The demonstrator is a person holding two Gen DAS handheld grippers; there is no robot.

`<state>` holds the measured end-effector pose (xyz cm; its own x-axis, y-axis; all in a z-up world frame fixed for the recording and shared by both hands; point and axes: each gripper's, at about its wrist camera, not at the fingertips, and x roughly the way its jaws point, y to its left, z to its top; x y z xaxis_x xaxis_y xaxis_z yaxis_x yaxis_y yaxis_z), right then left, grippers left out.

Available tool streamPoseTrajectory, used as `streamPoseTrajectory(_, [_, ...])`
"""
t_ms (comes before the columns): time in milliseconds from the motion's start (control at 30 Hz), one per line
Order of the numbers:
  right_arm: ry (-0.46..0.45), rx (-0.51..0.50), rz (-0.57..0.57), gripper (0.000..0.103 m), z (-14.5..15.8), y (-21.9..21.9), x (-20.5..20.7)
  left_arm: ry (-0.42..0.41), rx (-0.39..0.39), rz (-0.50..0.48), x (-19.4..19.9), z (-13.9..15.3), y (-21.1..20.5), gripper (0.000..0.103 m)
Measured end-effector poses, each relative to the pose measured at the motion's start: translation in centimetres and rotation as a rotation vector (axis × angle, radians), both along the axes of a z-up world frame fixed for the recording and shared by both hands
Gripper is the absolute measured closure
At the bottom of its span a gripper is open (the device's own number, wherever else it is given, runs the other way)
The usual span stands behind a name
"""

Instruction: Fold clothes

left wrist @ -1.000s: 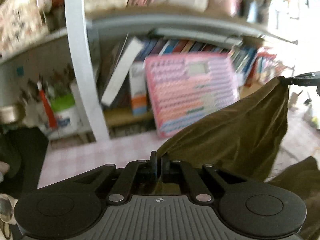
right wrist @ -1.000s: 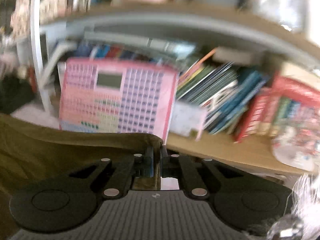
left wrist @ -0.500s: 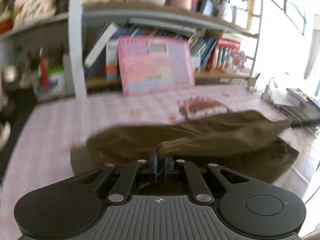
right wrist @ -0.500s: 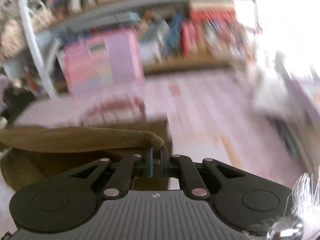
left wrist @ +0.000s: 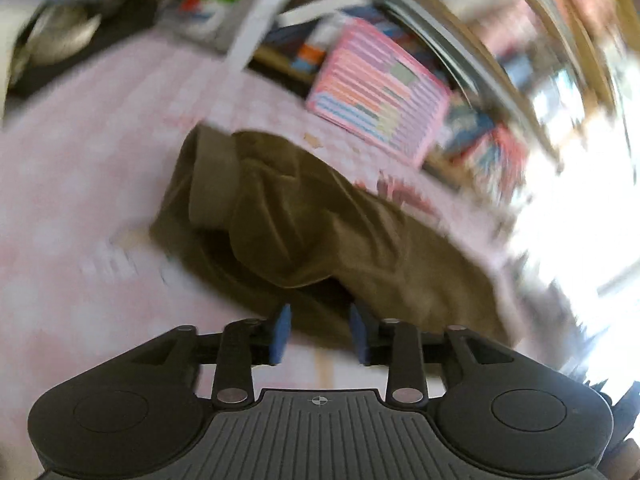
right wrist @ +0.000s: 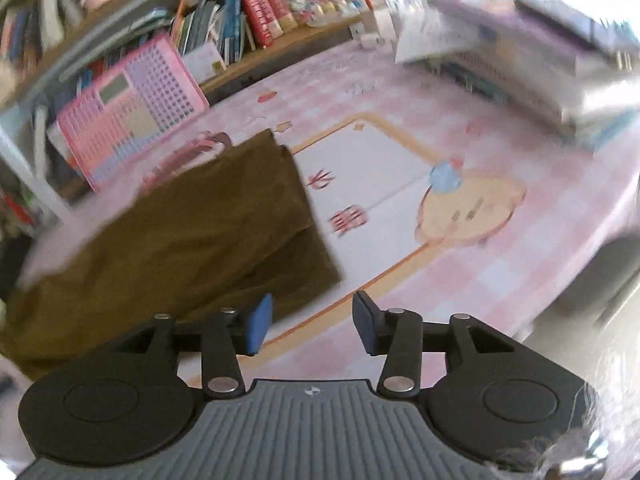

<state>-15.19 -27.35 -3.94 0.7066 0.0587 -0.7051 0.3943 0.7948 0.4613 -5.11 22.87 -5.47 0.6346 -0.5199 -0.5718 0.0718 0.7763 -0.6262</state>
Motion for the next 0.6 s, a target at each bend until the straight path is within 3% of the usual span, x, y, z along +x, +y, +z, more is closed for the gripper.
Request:
streamPoseTrajectory(67, [-0.008,0.135,-0.049,0.056,-0.2,-0.2,0.4,0.084,-0.167,0.072,0.6,-0.9,0.9,0.046])
streamPoseTrajectory(133, [-0.008,0.271,-0.109,0.054,-0.7,-0.6,0.9,0.139,-0.302,0.134,1.2,-1.8,1.4,0.046])
streamPoseTrajectory(267, [-0.011,0.464,-0.230,0.054,-2.1,-1.5,1.7,0.208,-0.475,0.234,1.9,-3.5,2.0,0.046])
streamPoseTrajectory(333, [-0.009,0.516,-0.277,0.054,-2.7,-1.9,2.3,0.238,-0.512,0.273,2.4,-4.4,2.1,0.046])
streamPoseTrajectory(600, [0.024,0.576,-0.345,0.055,-4.7,-3.6,4.7,0.314,-0.517,0.375,3.8,-6.3,2.0,0.046])
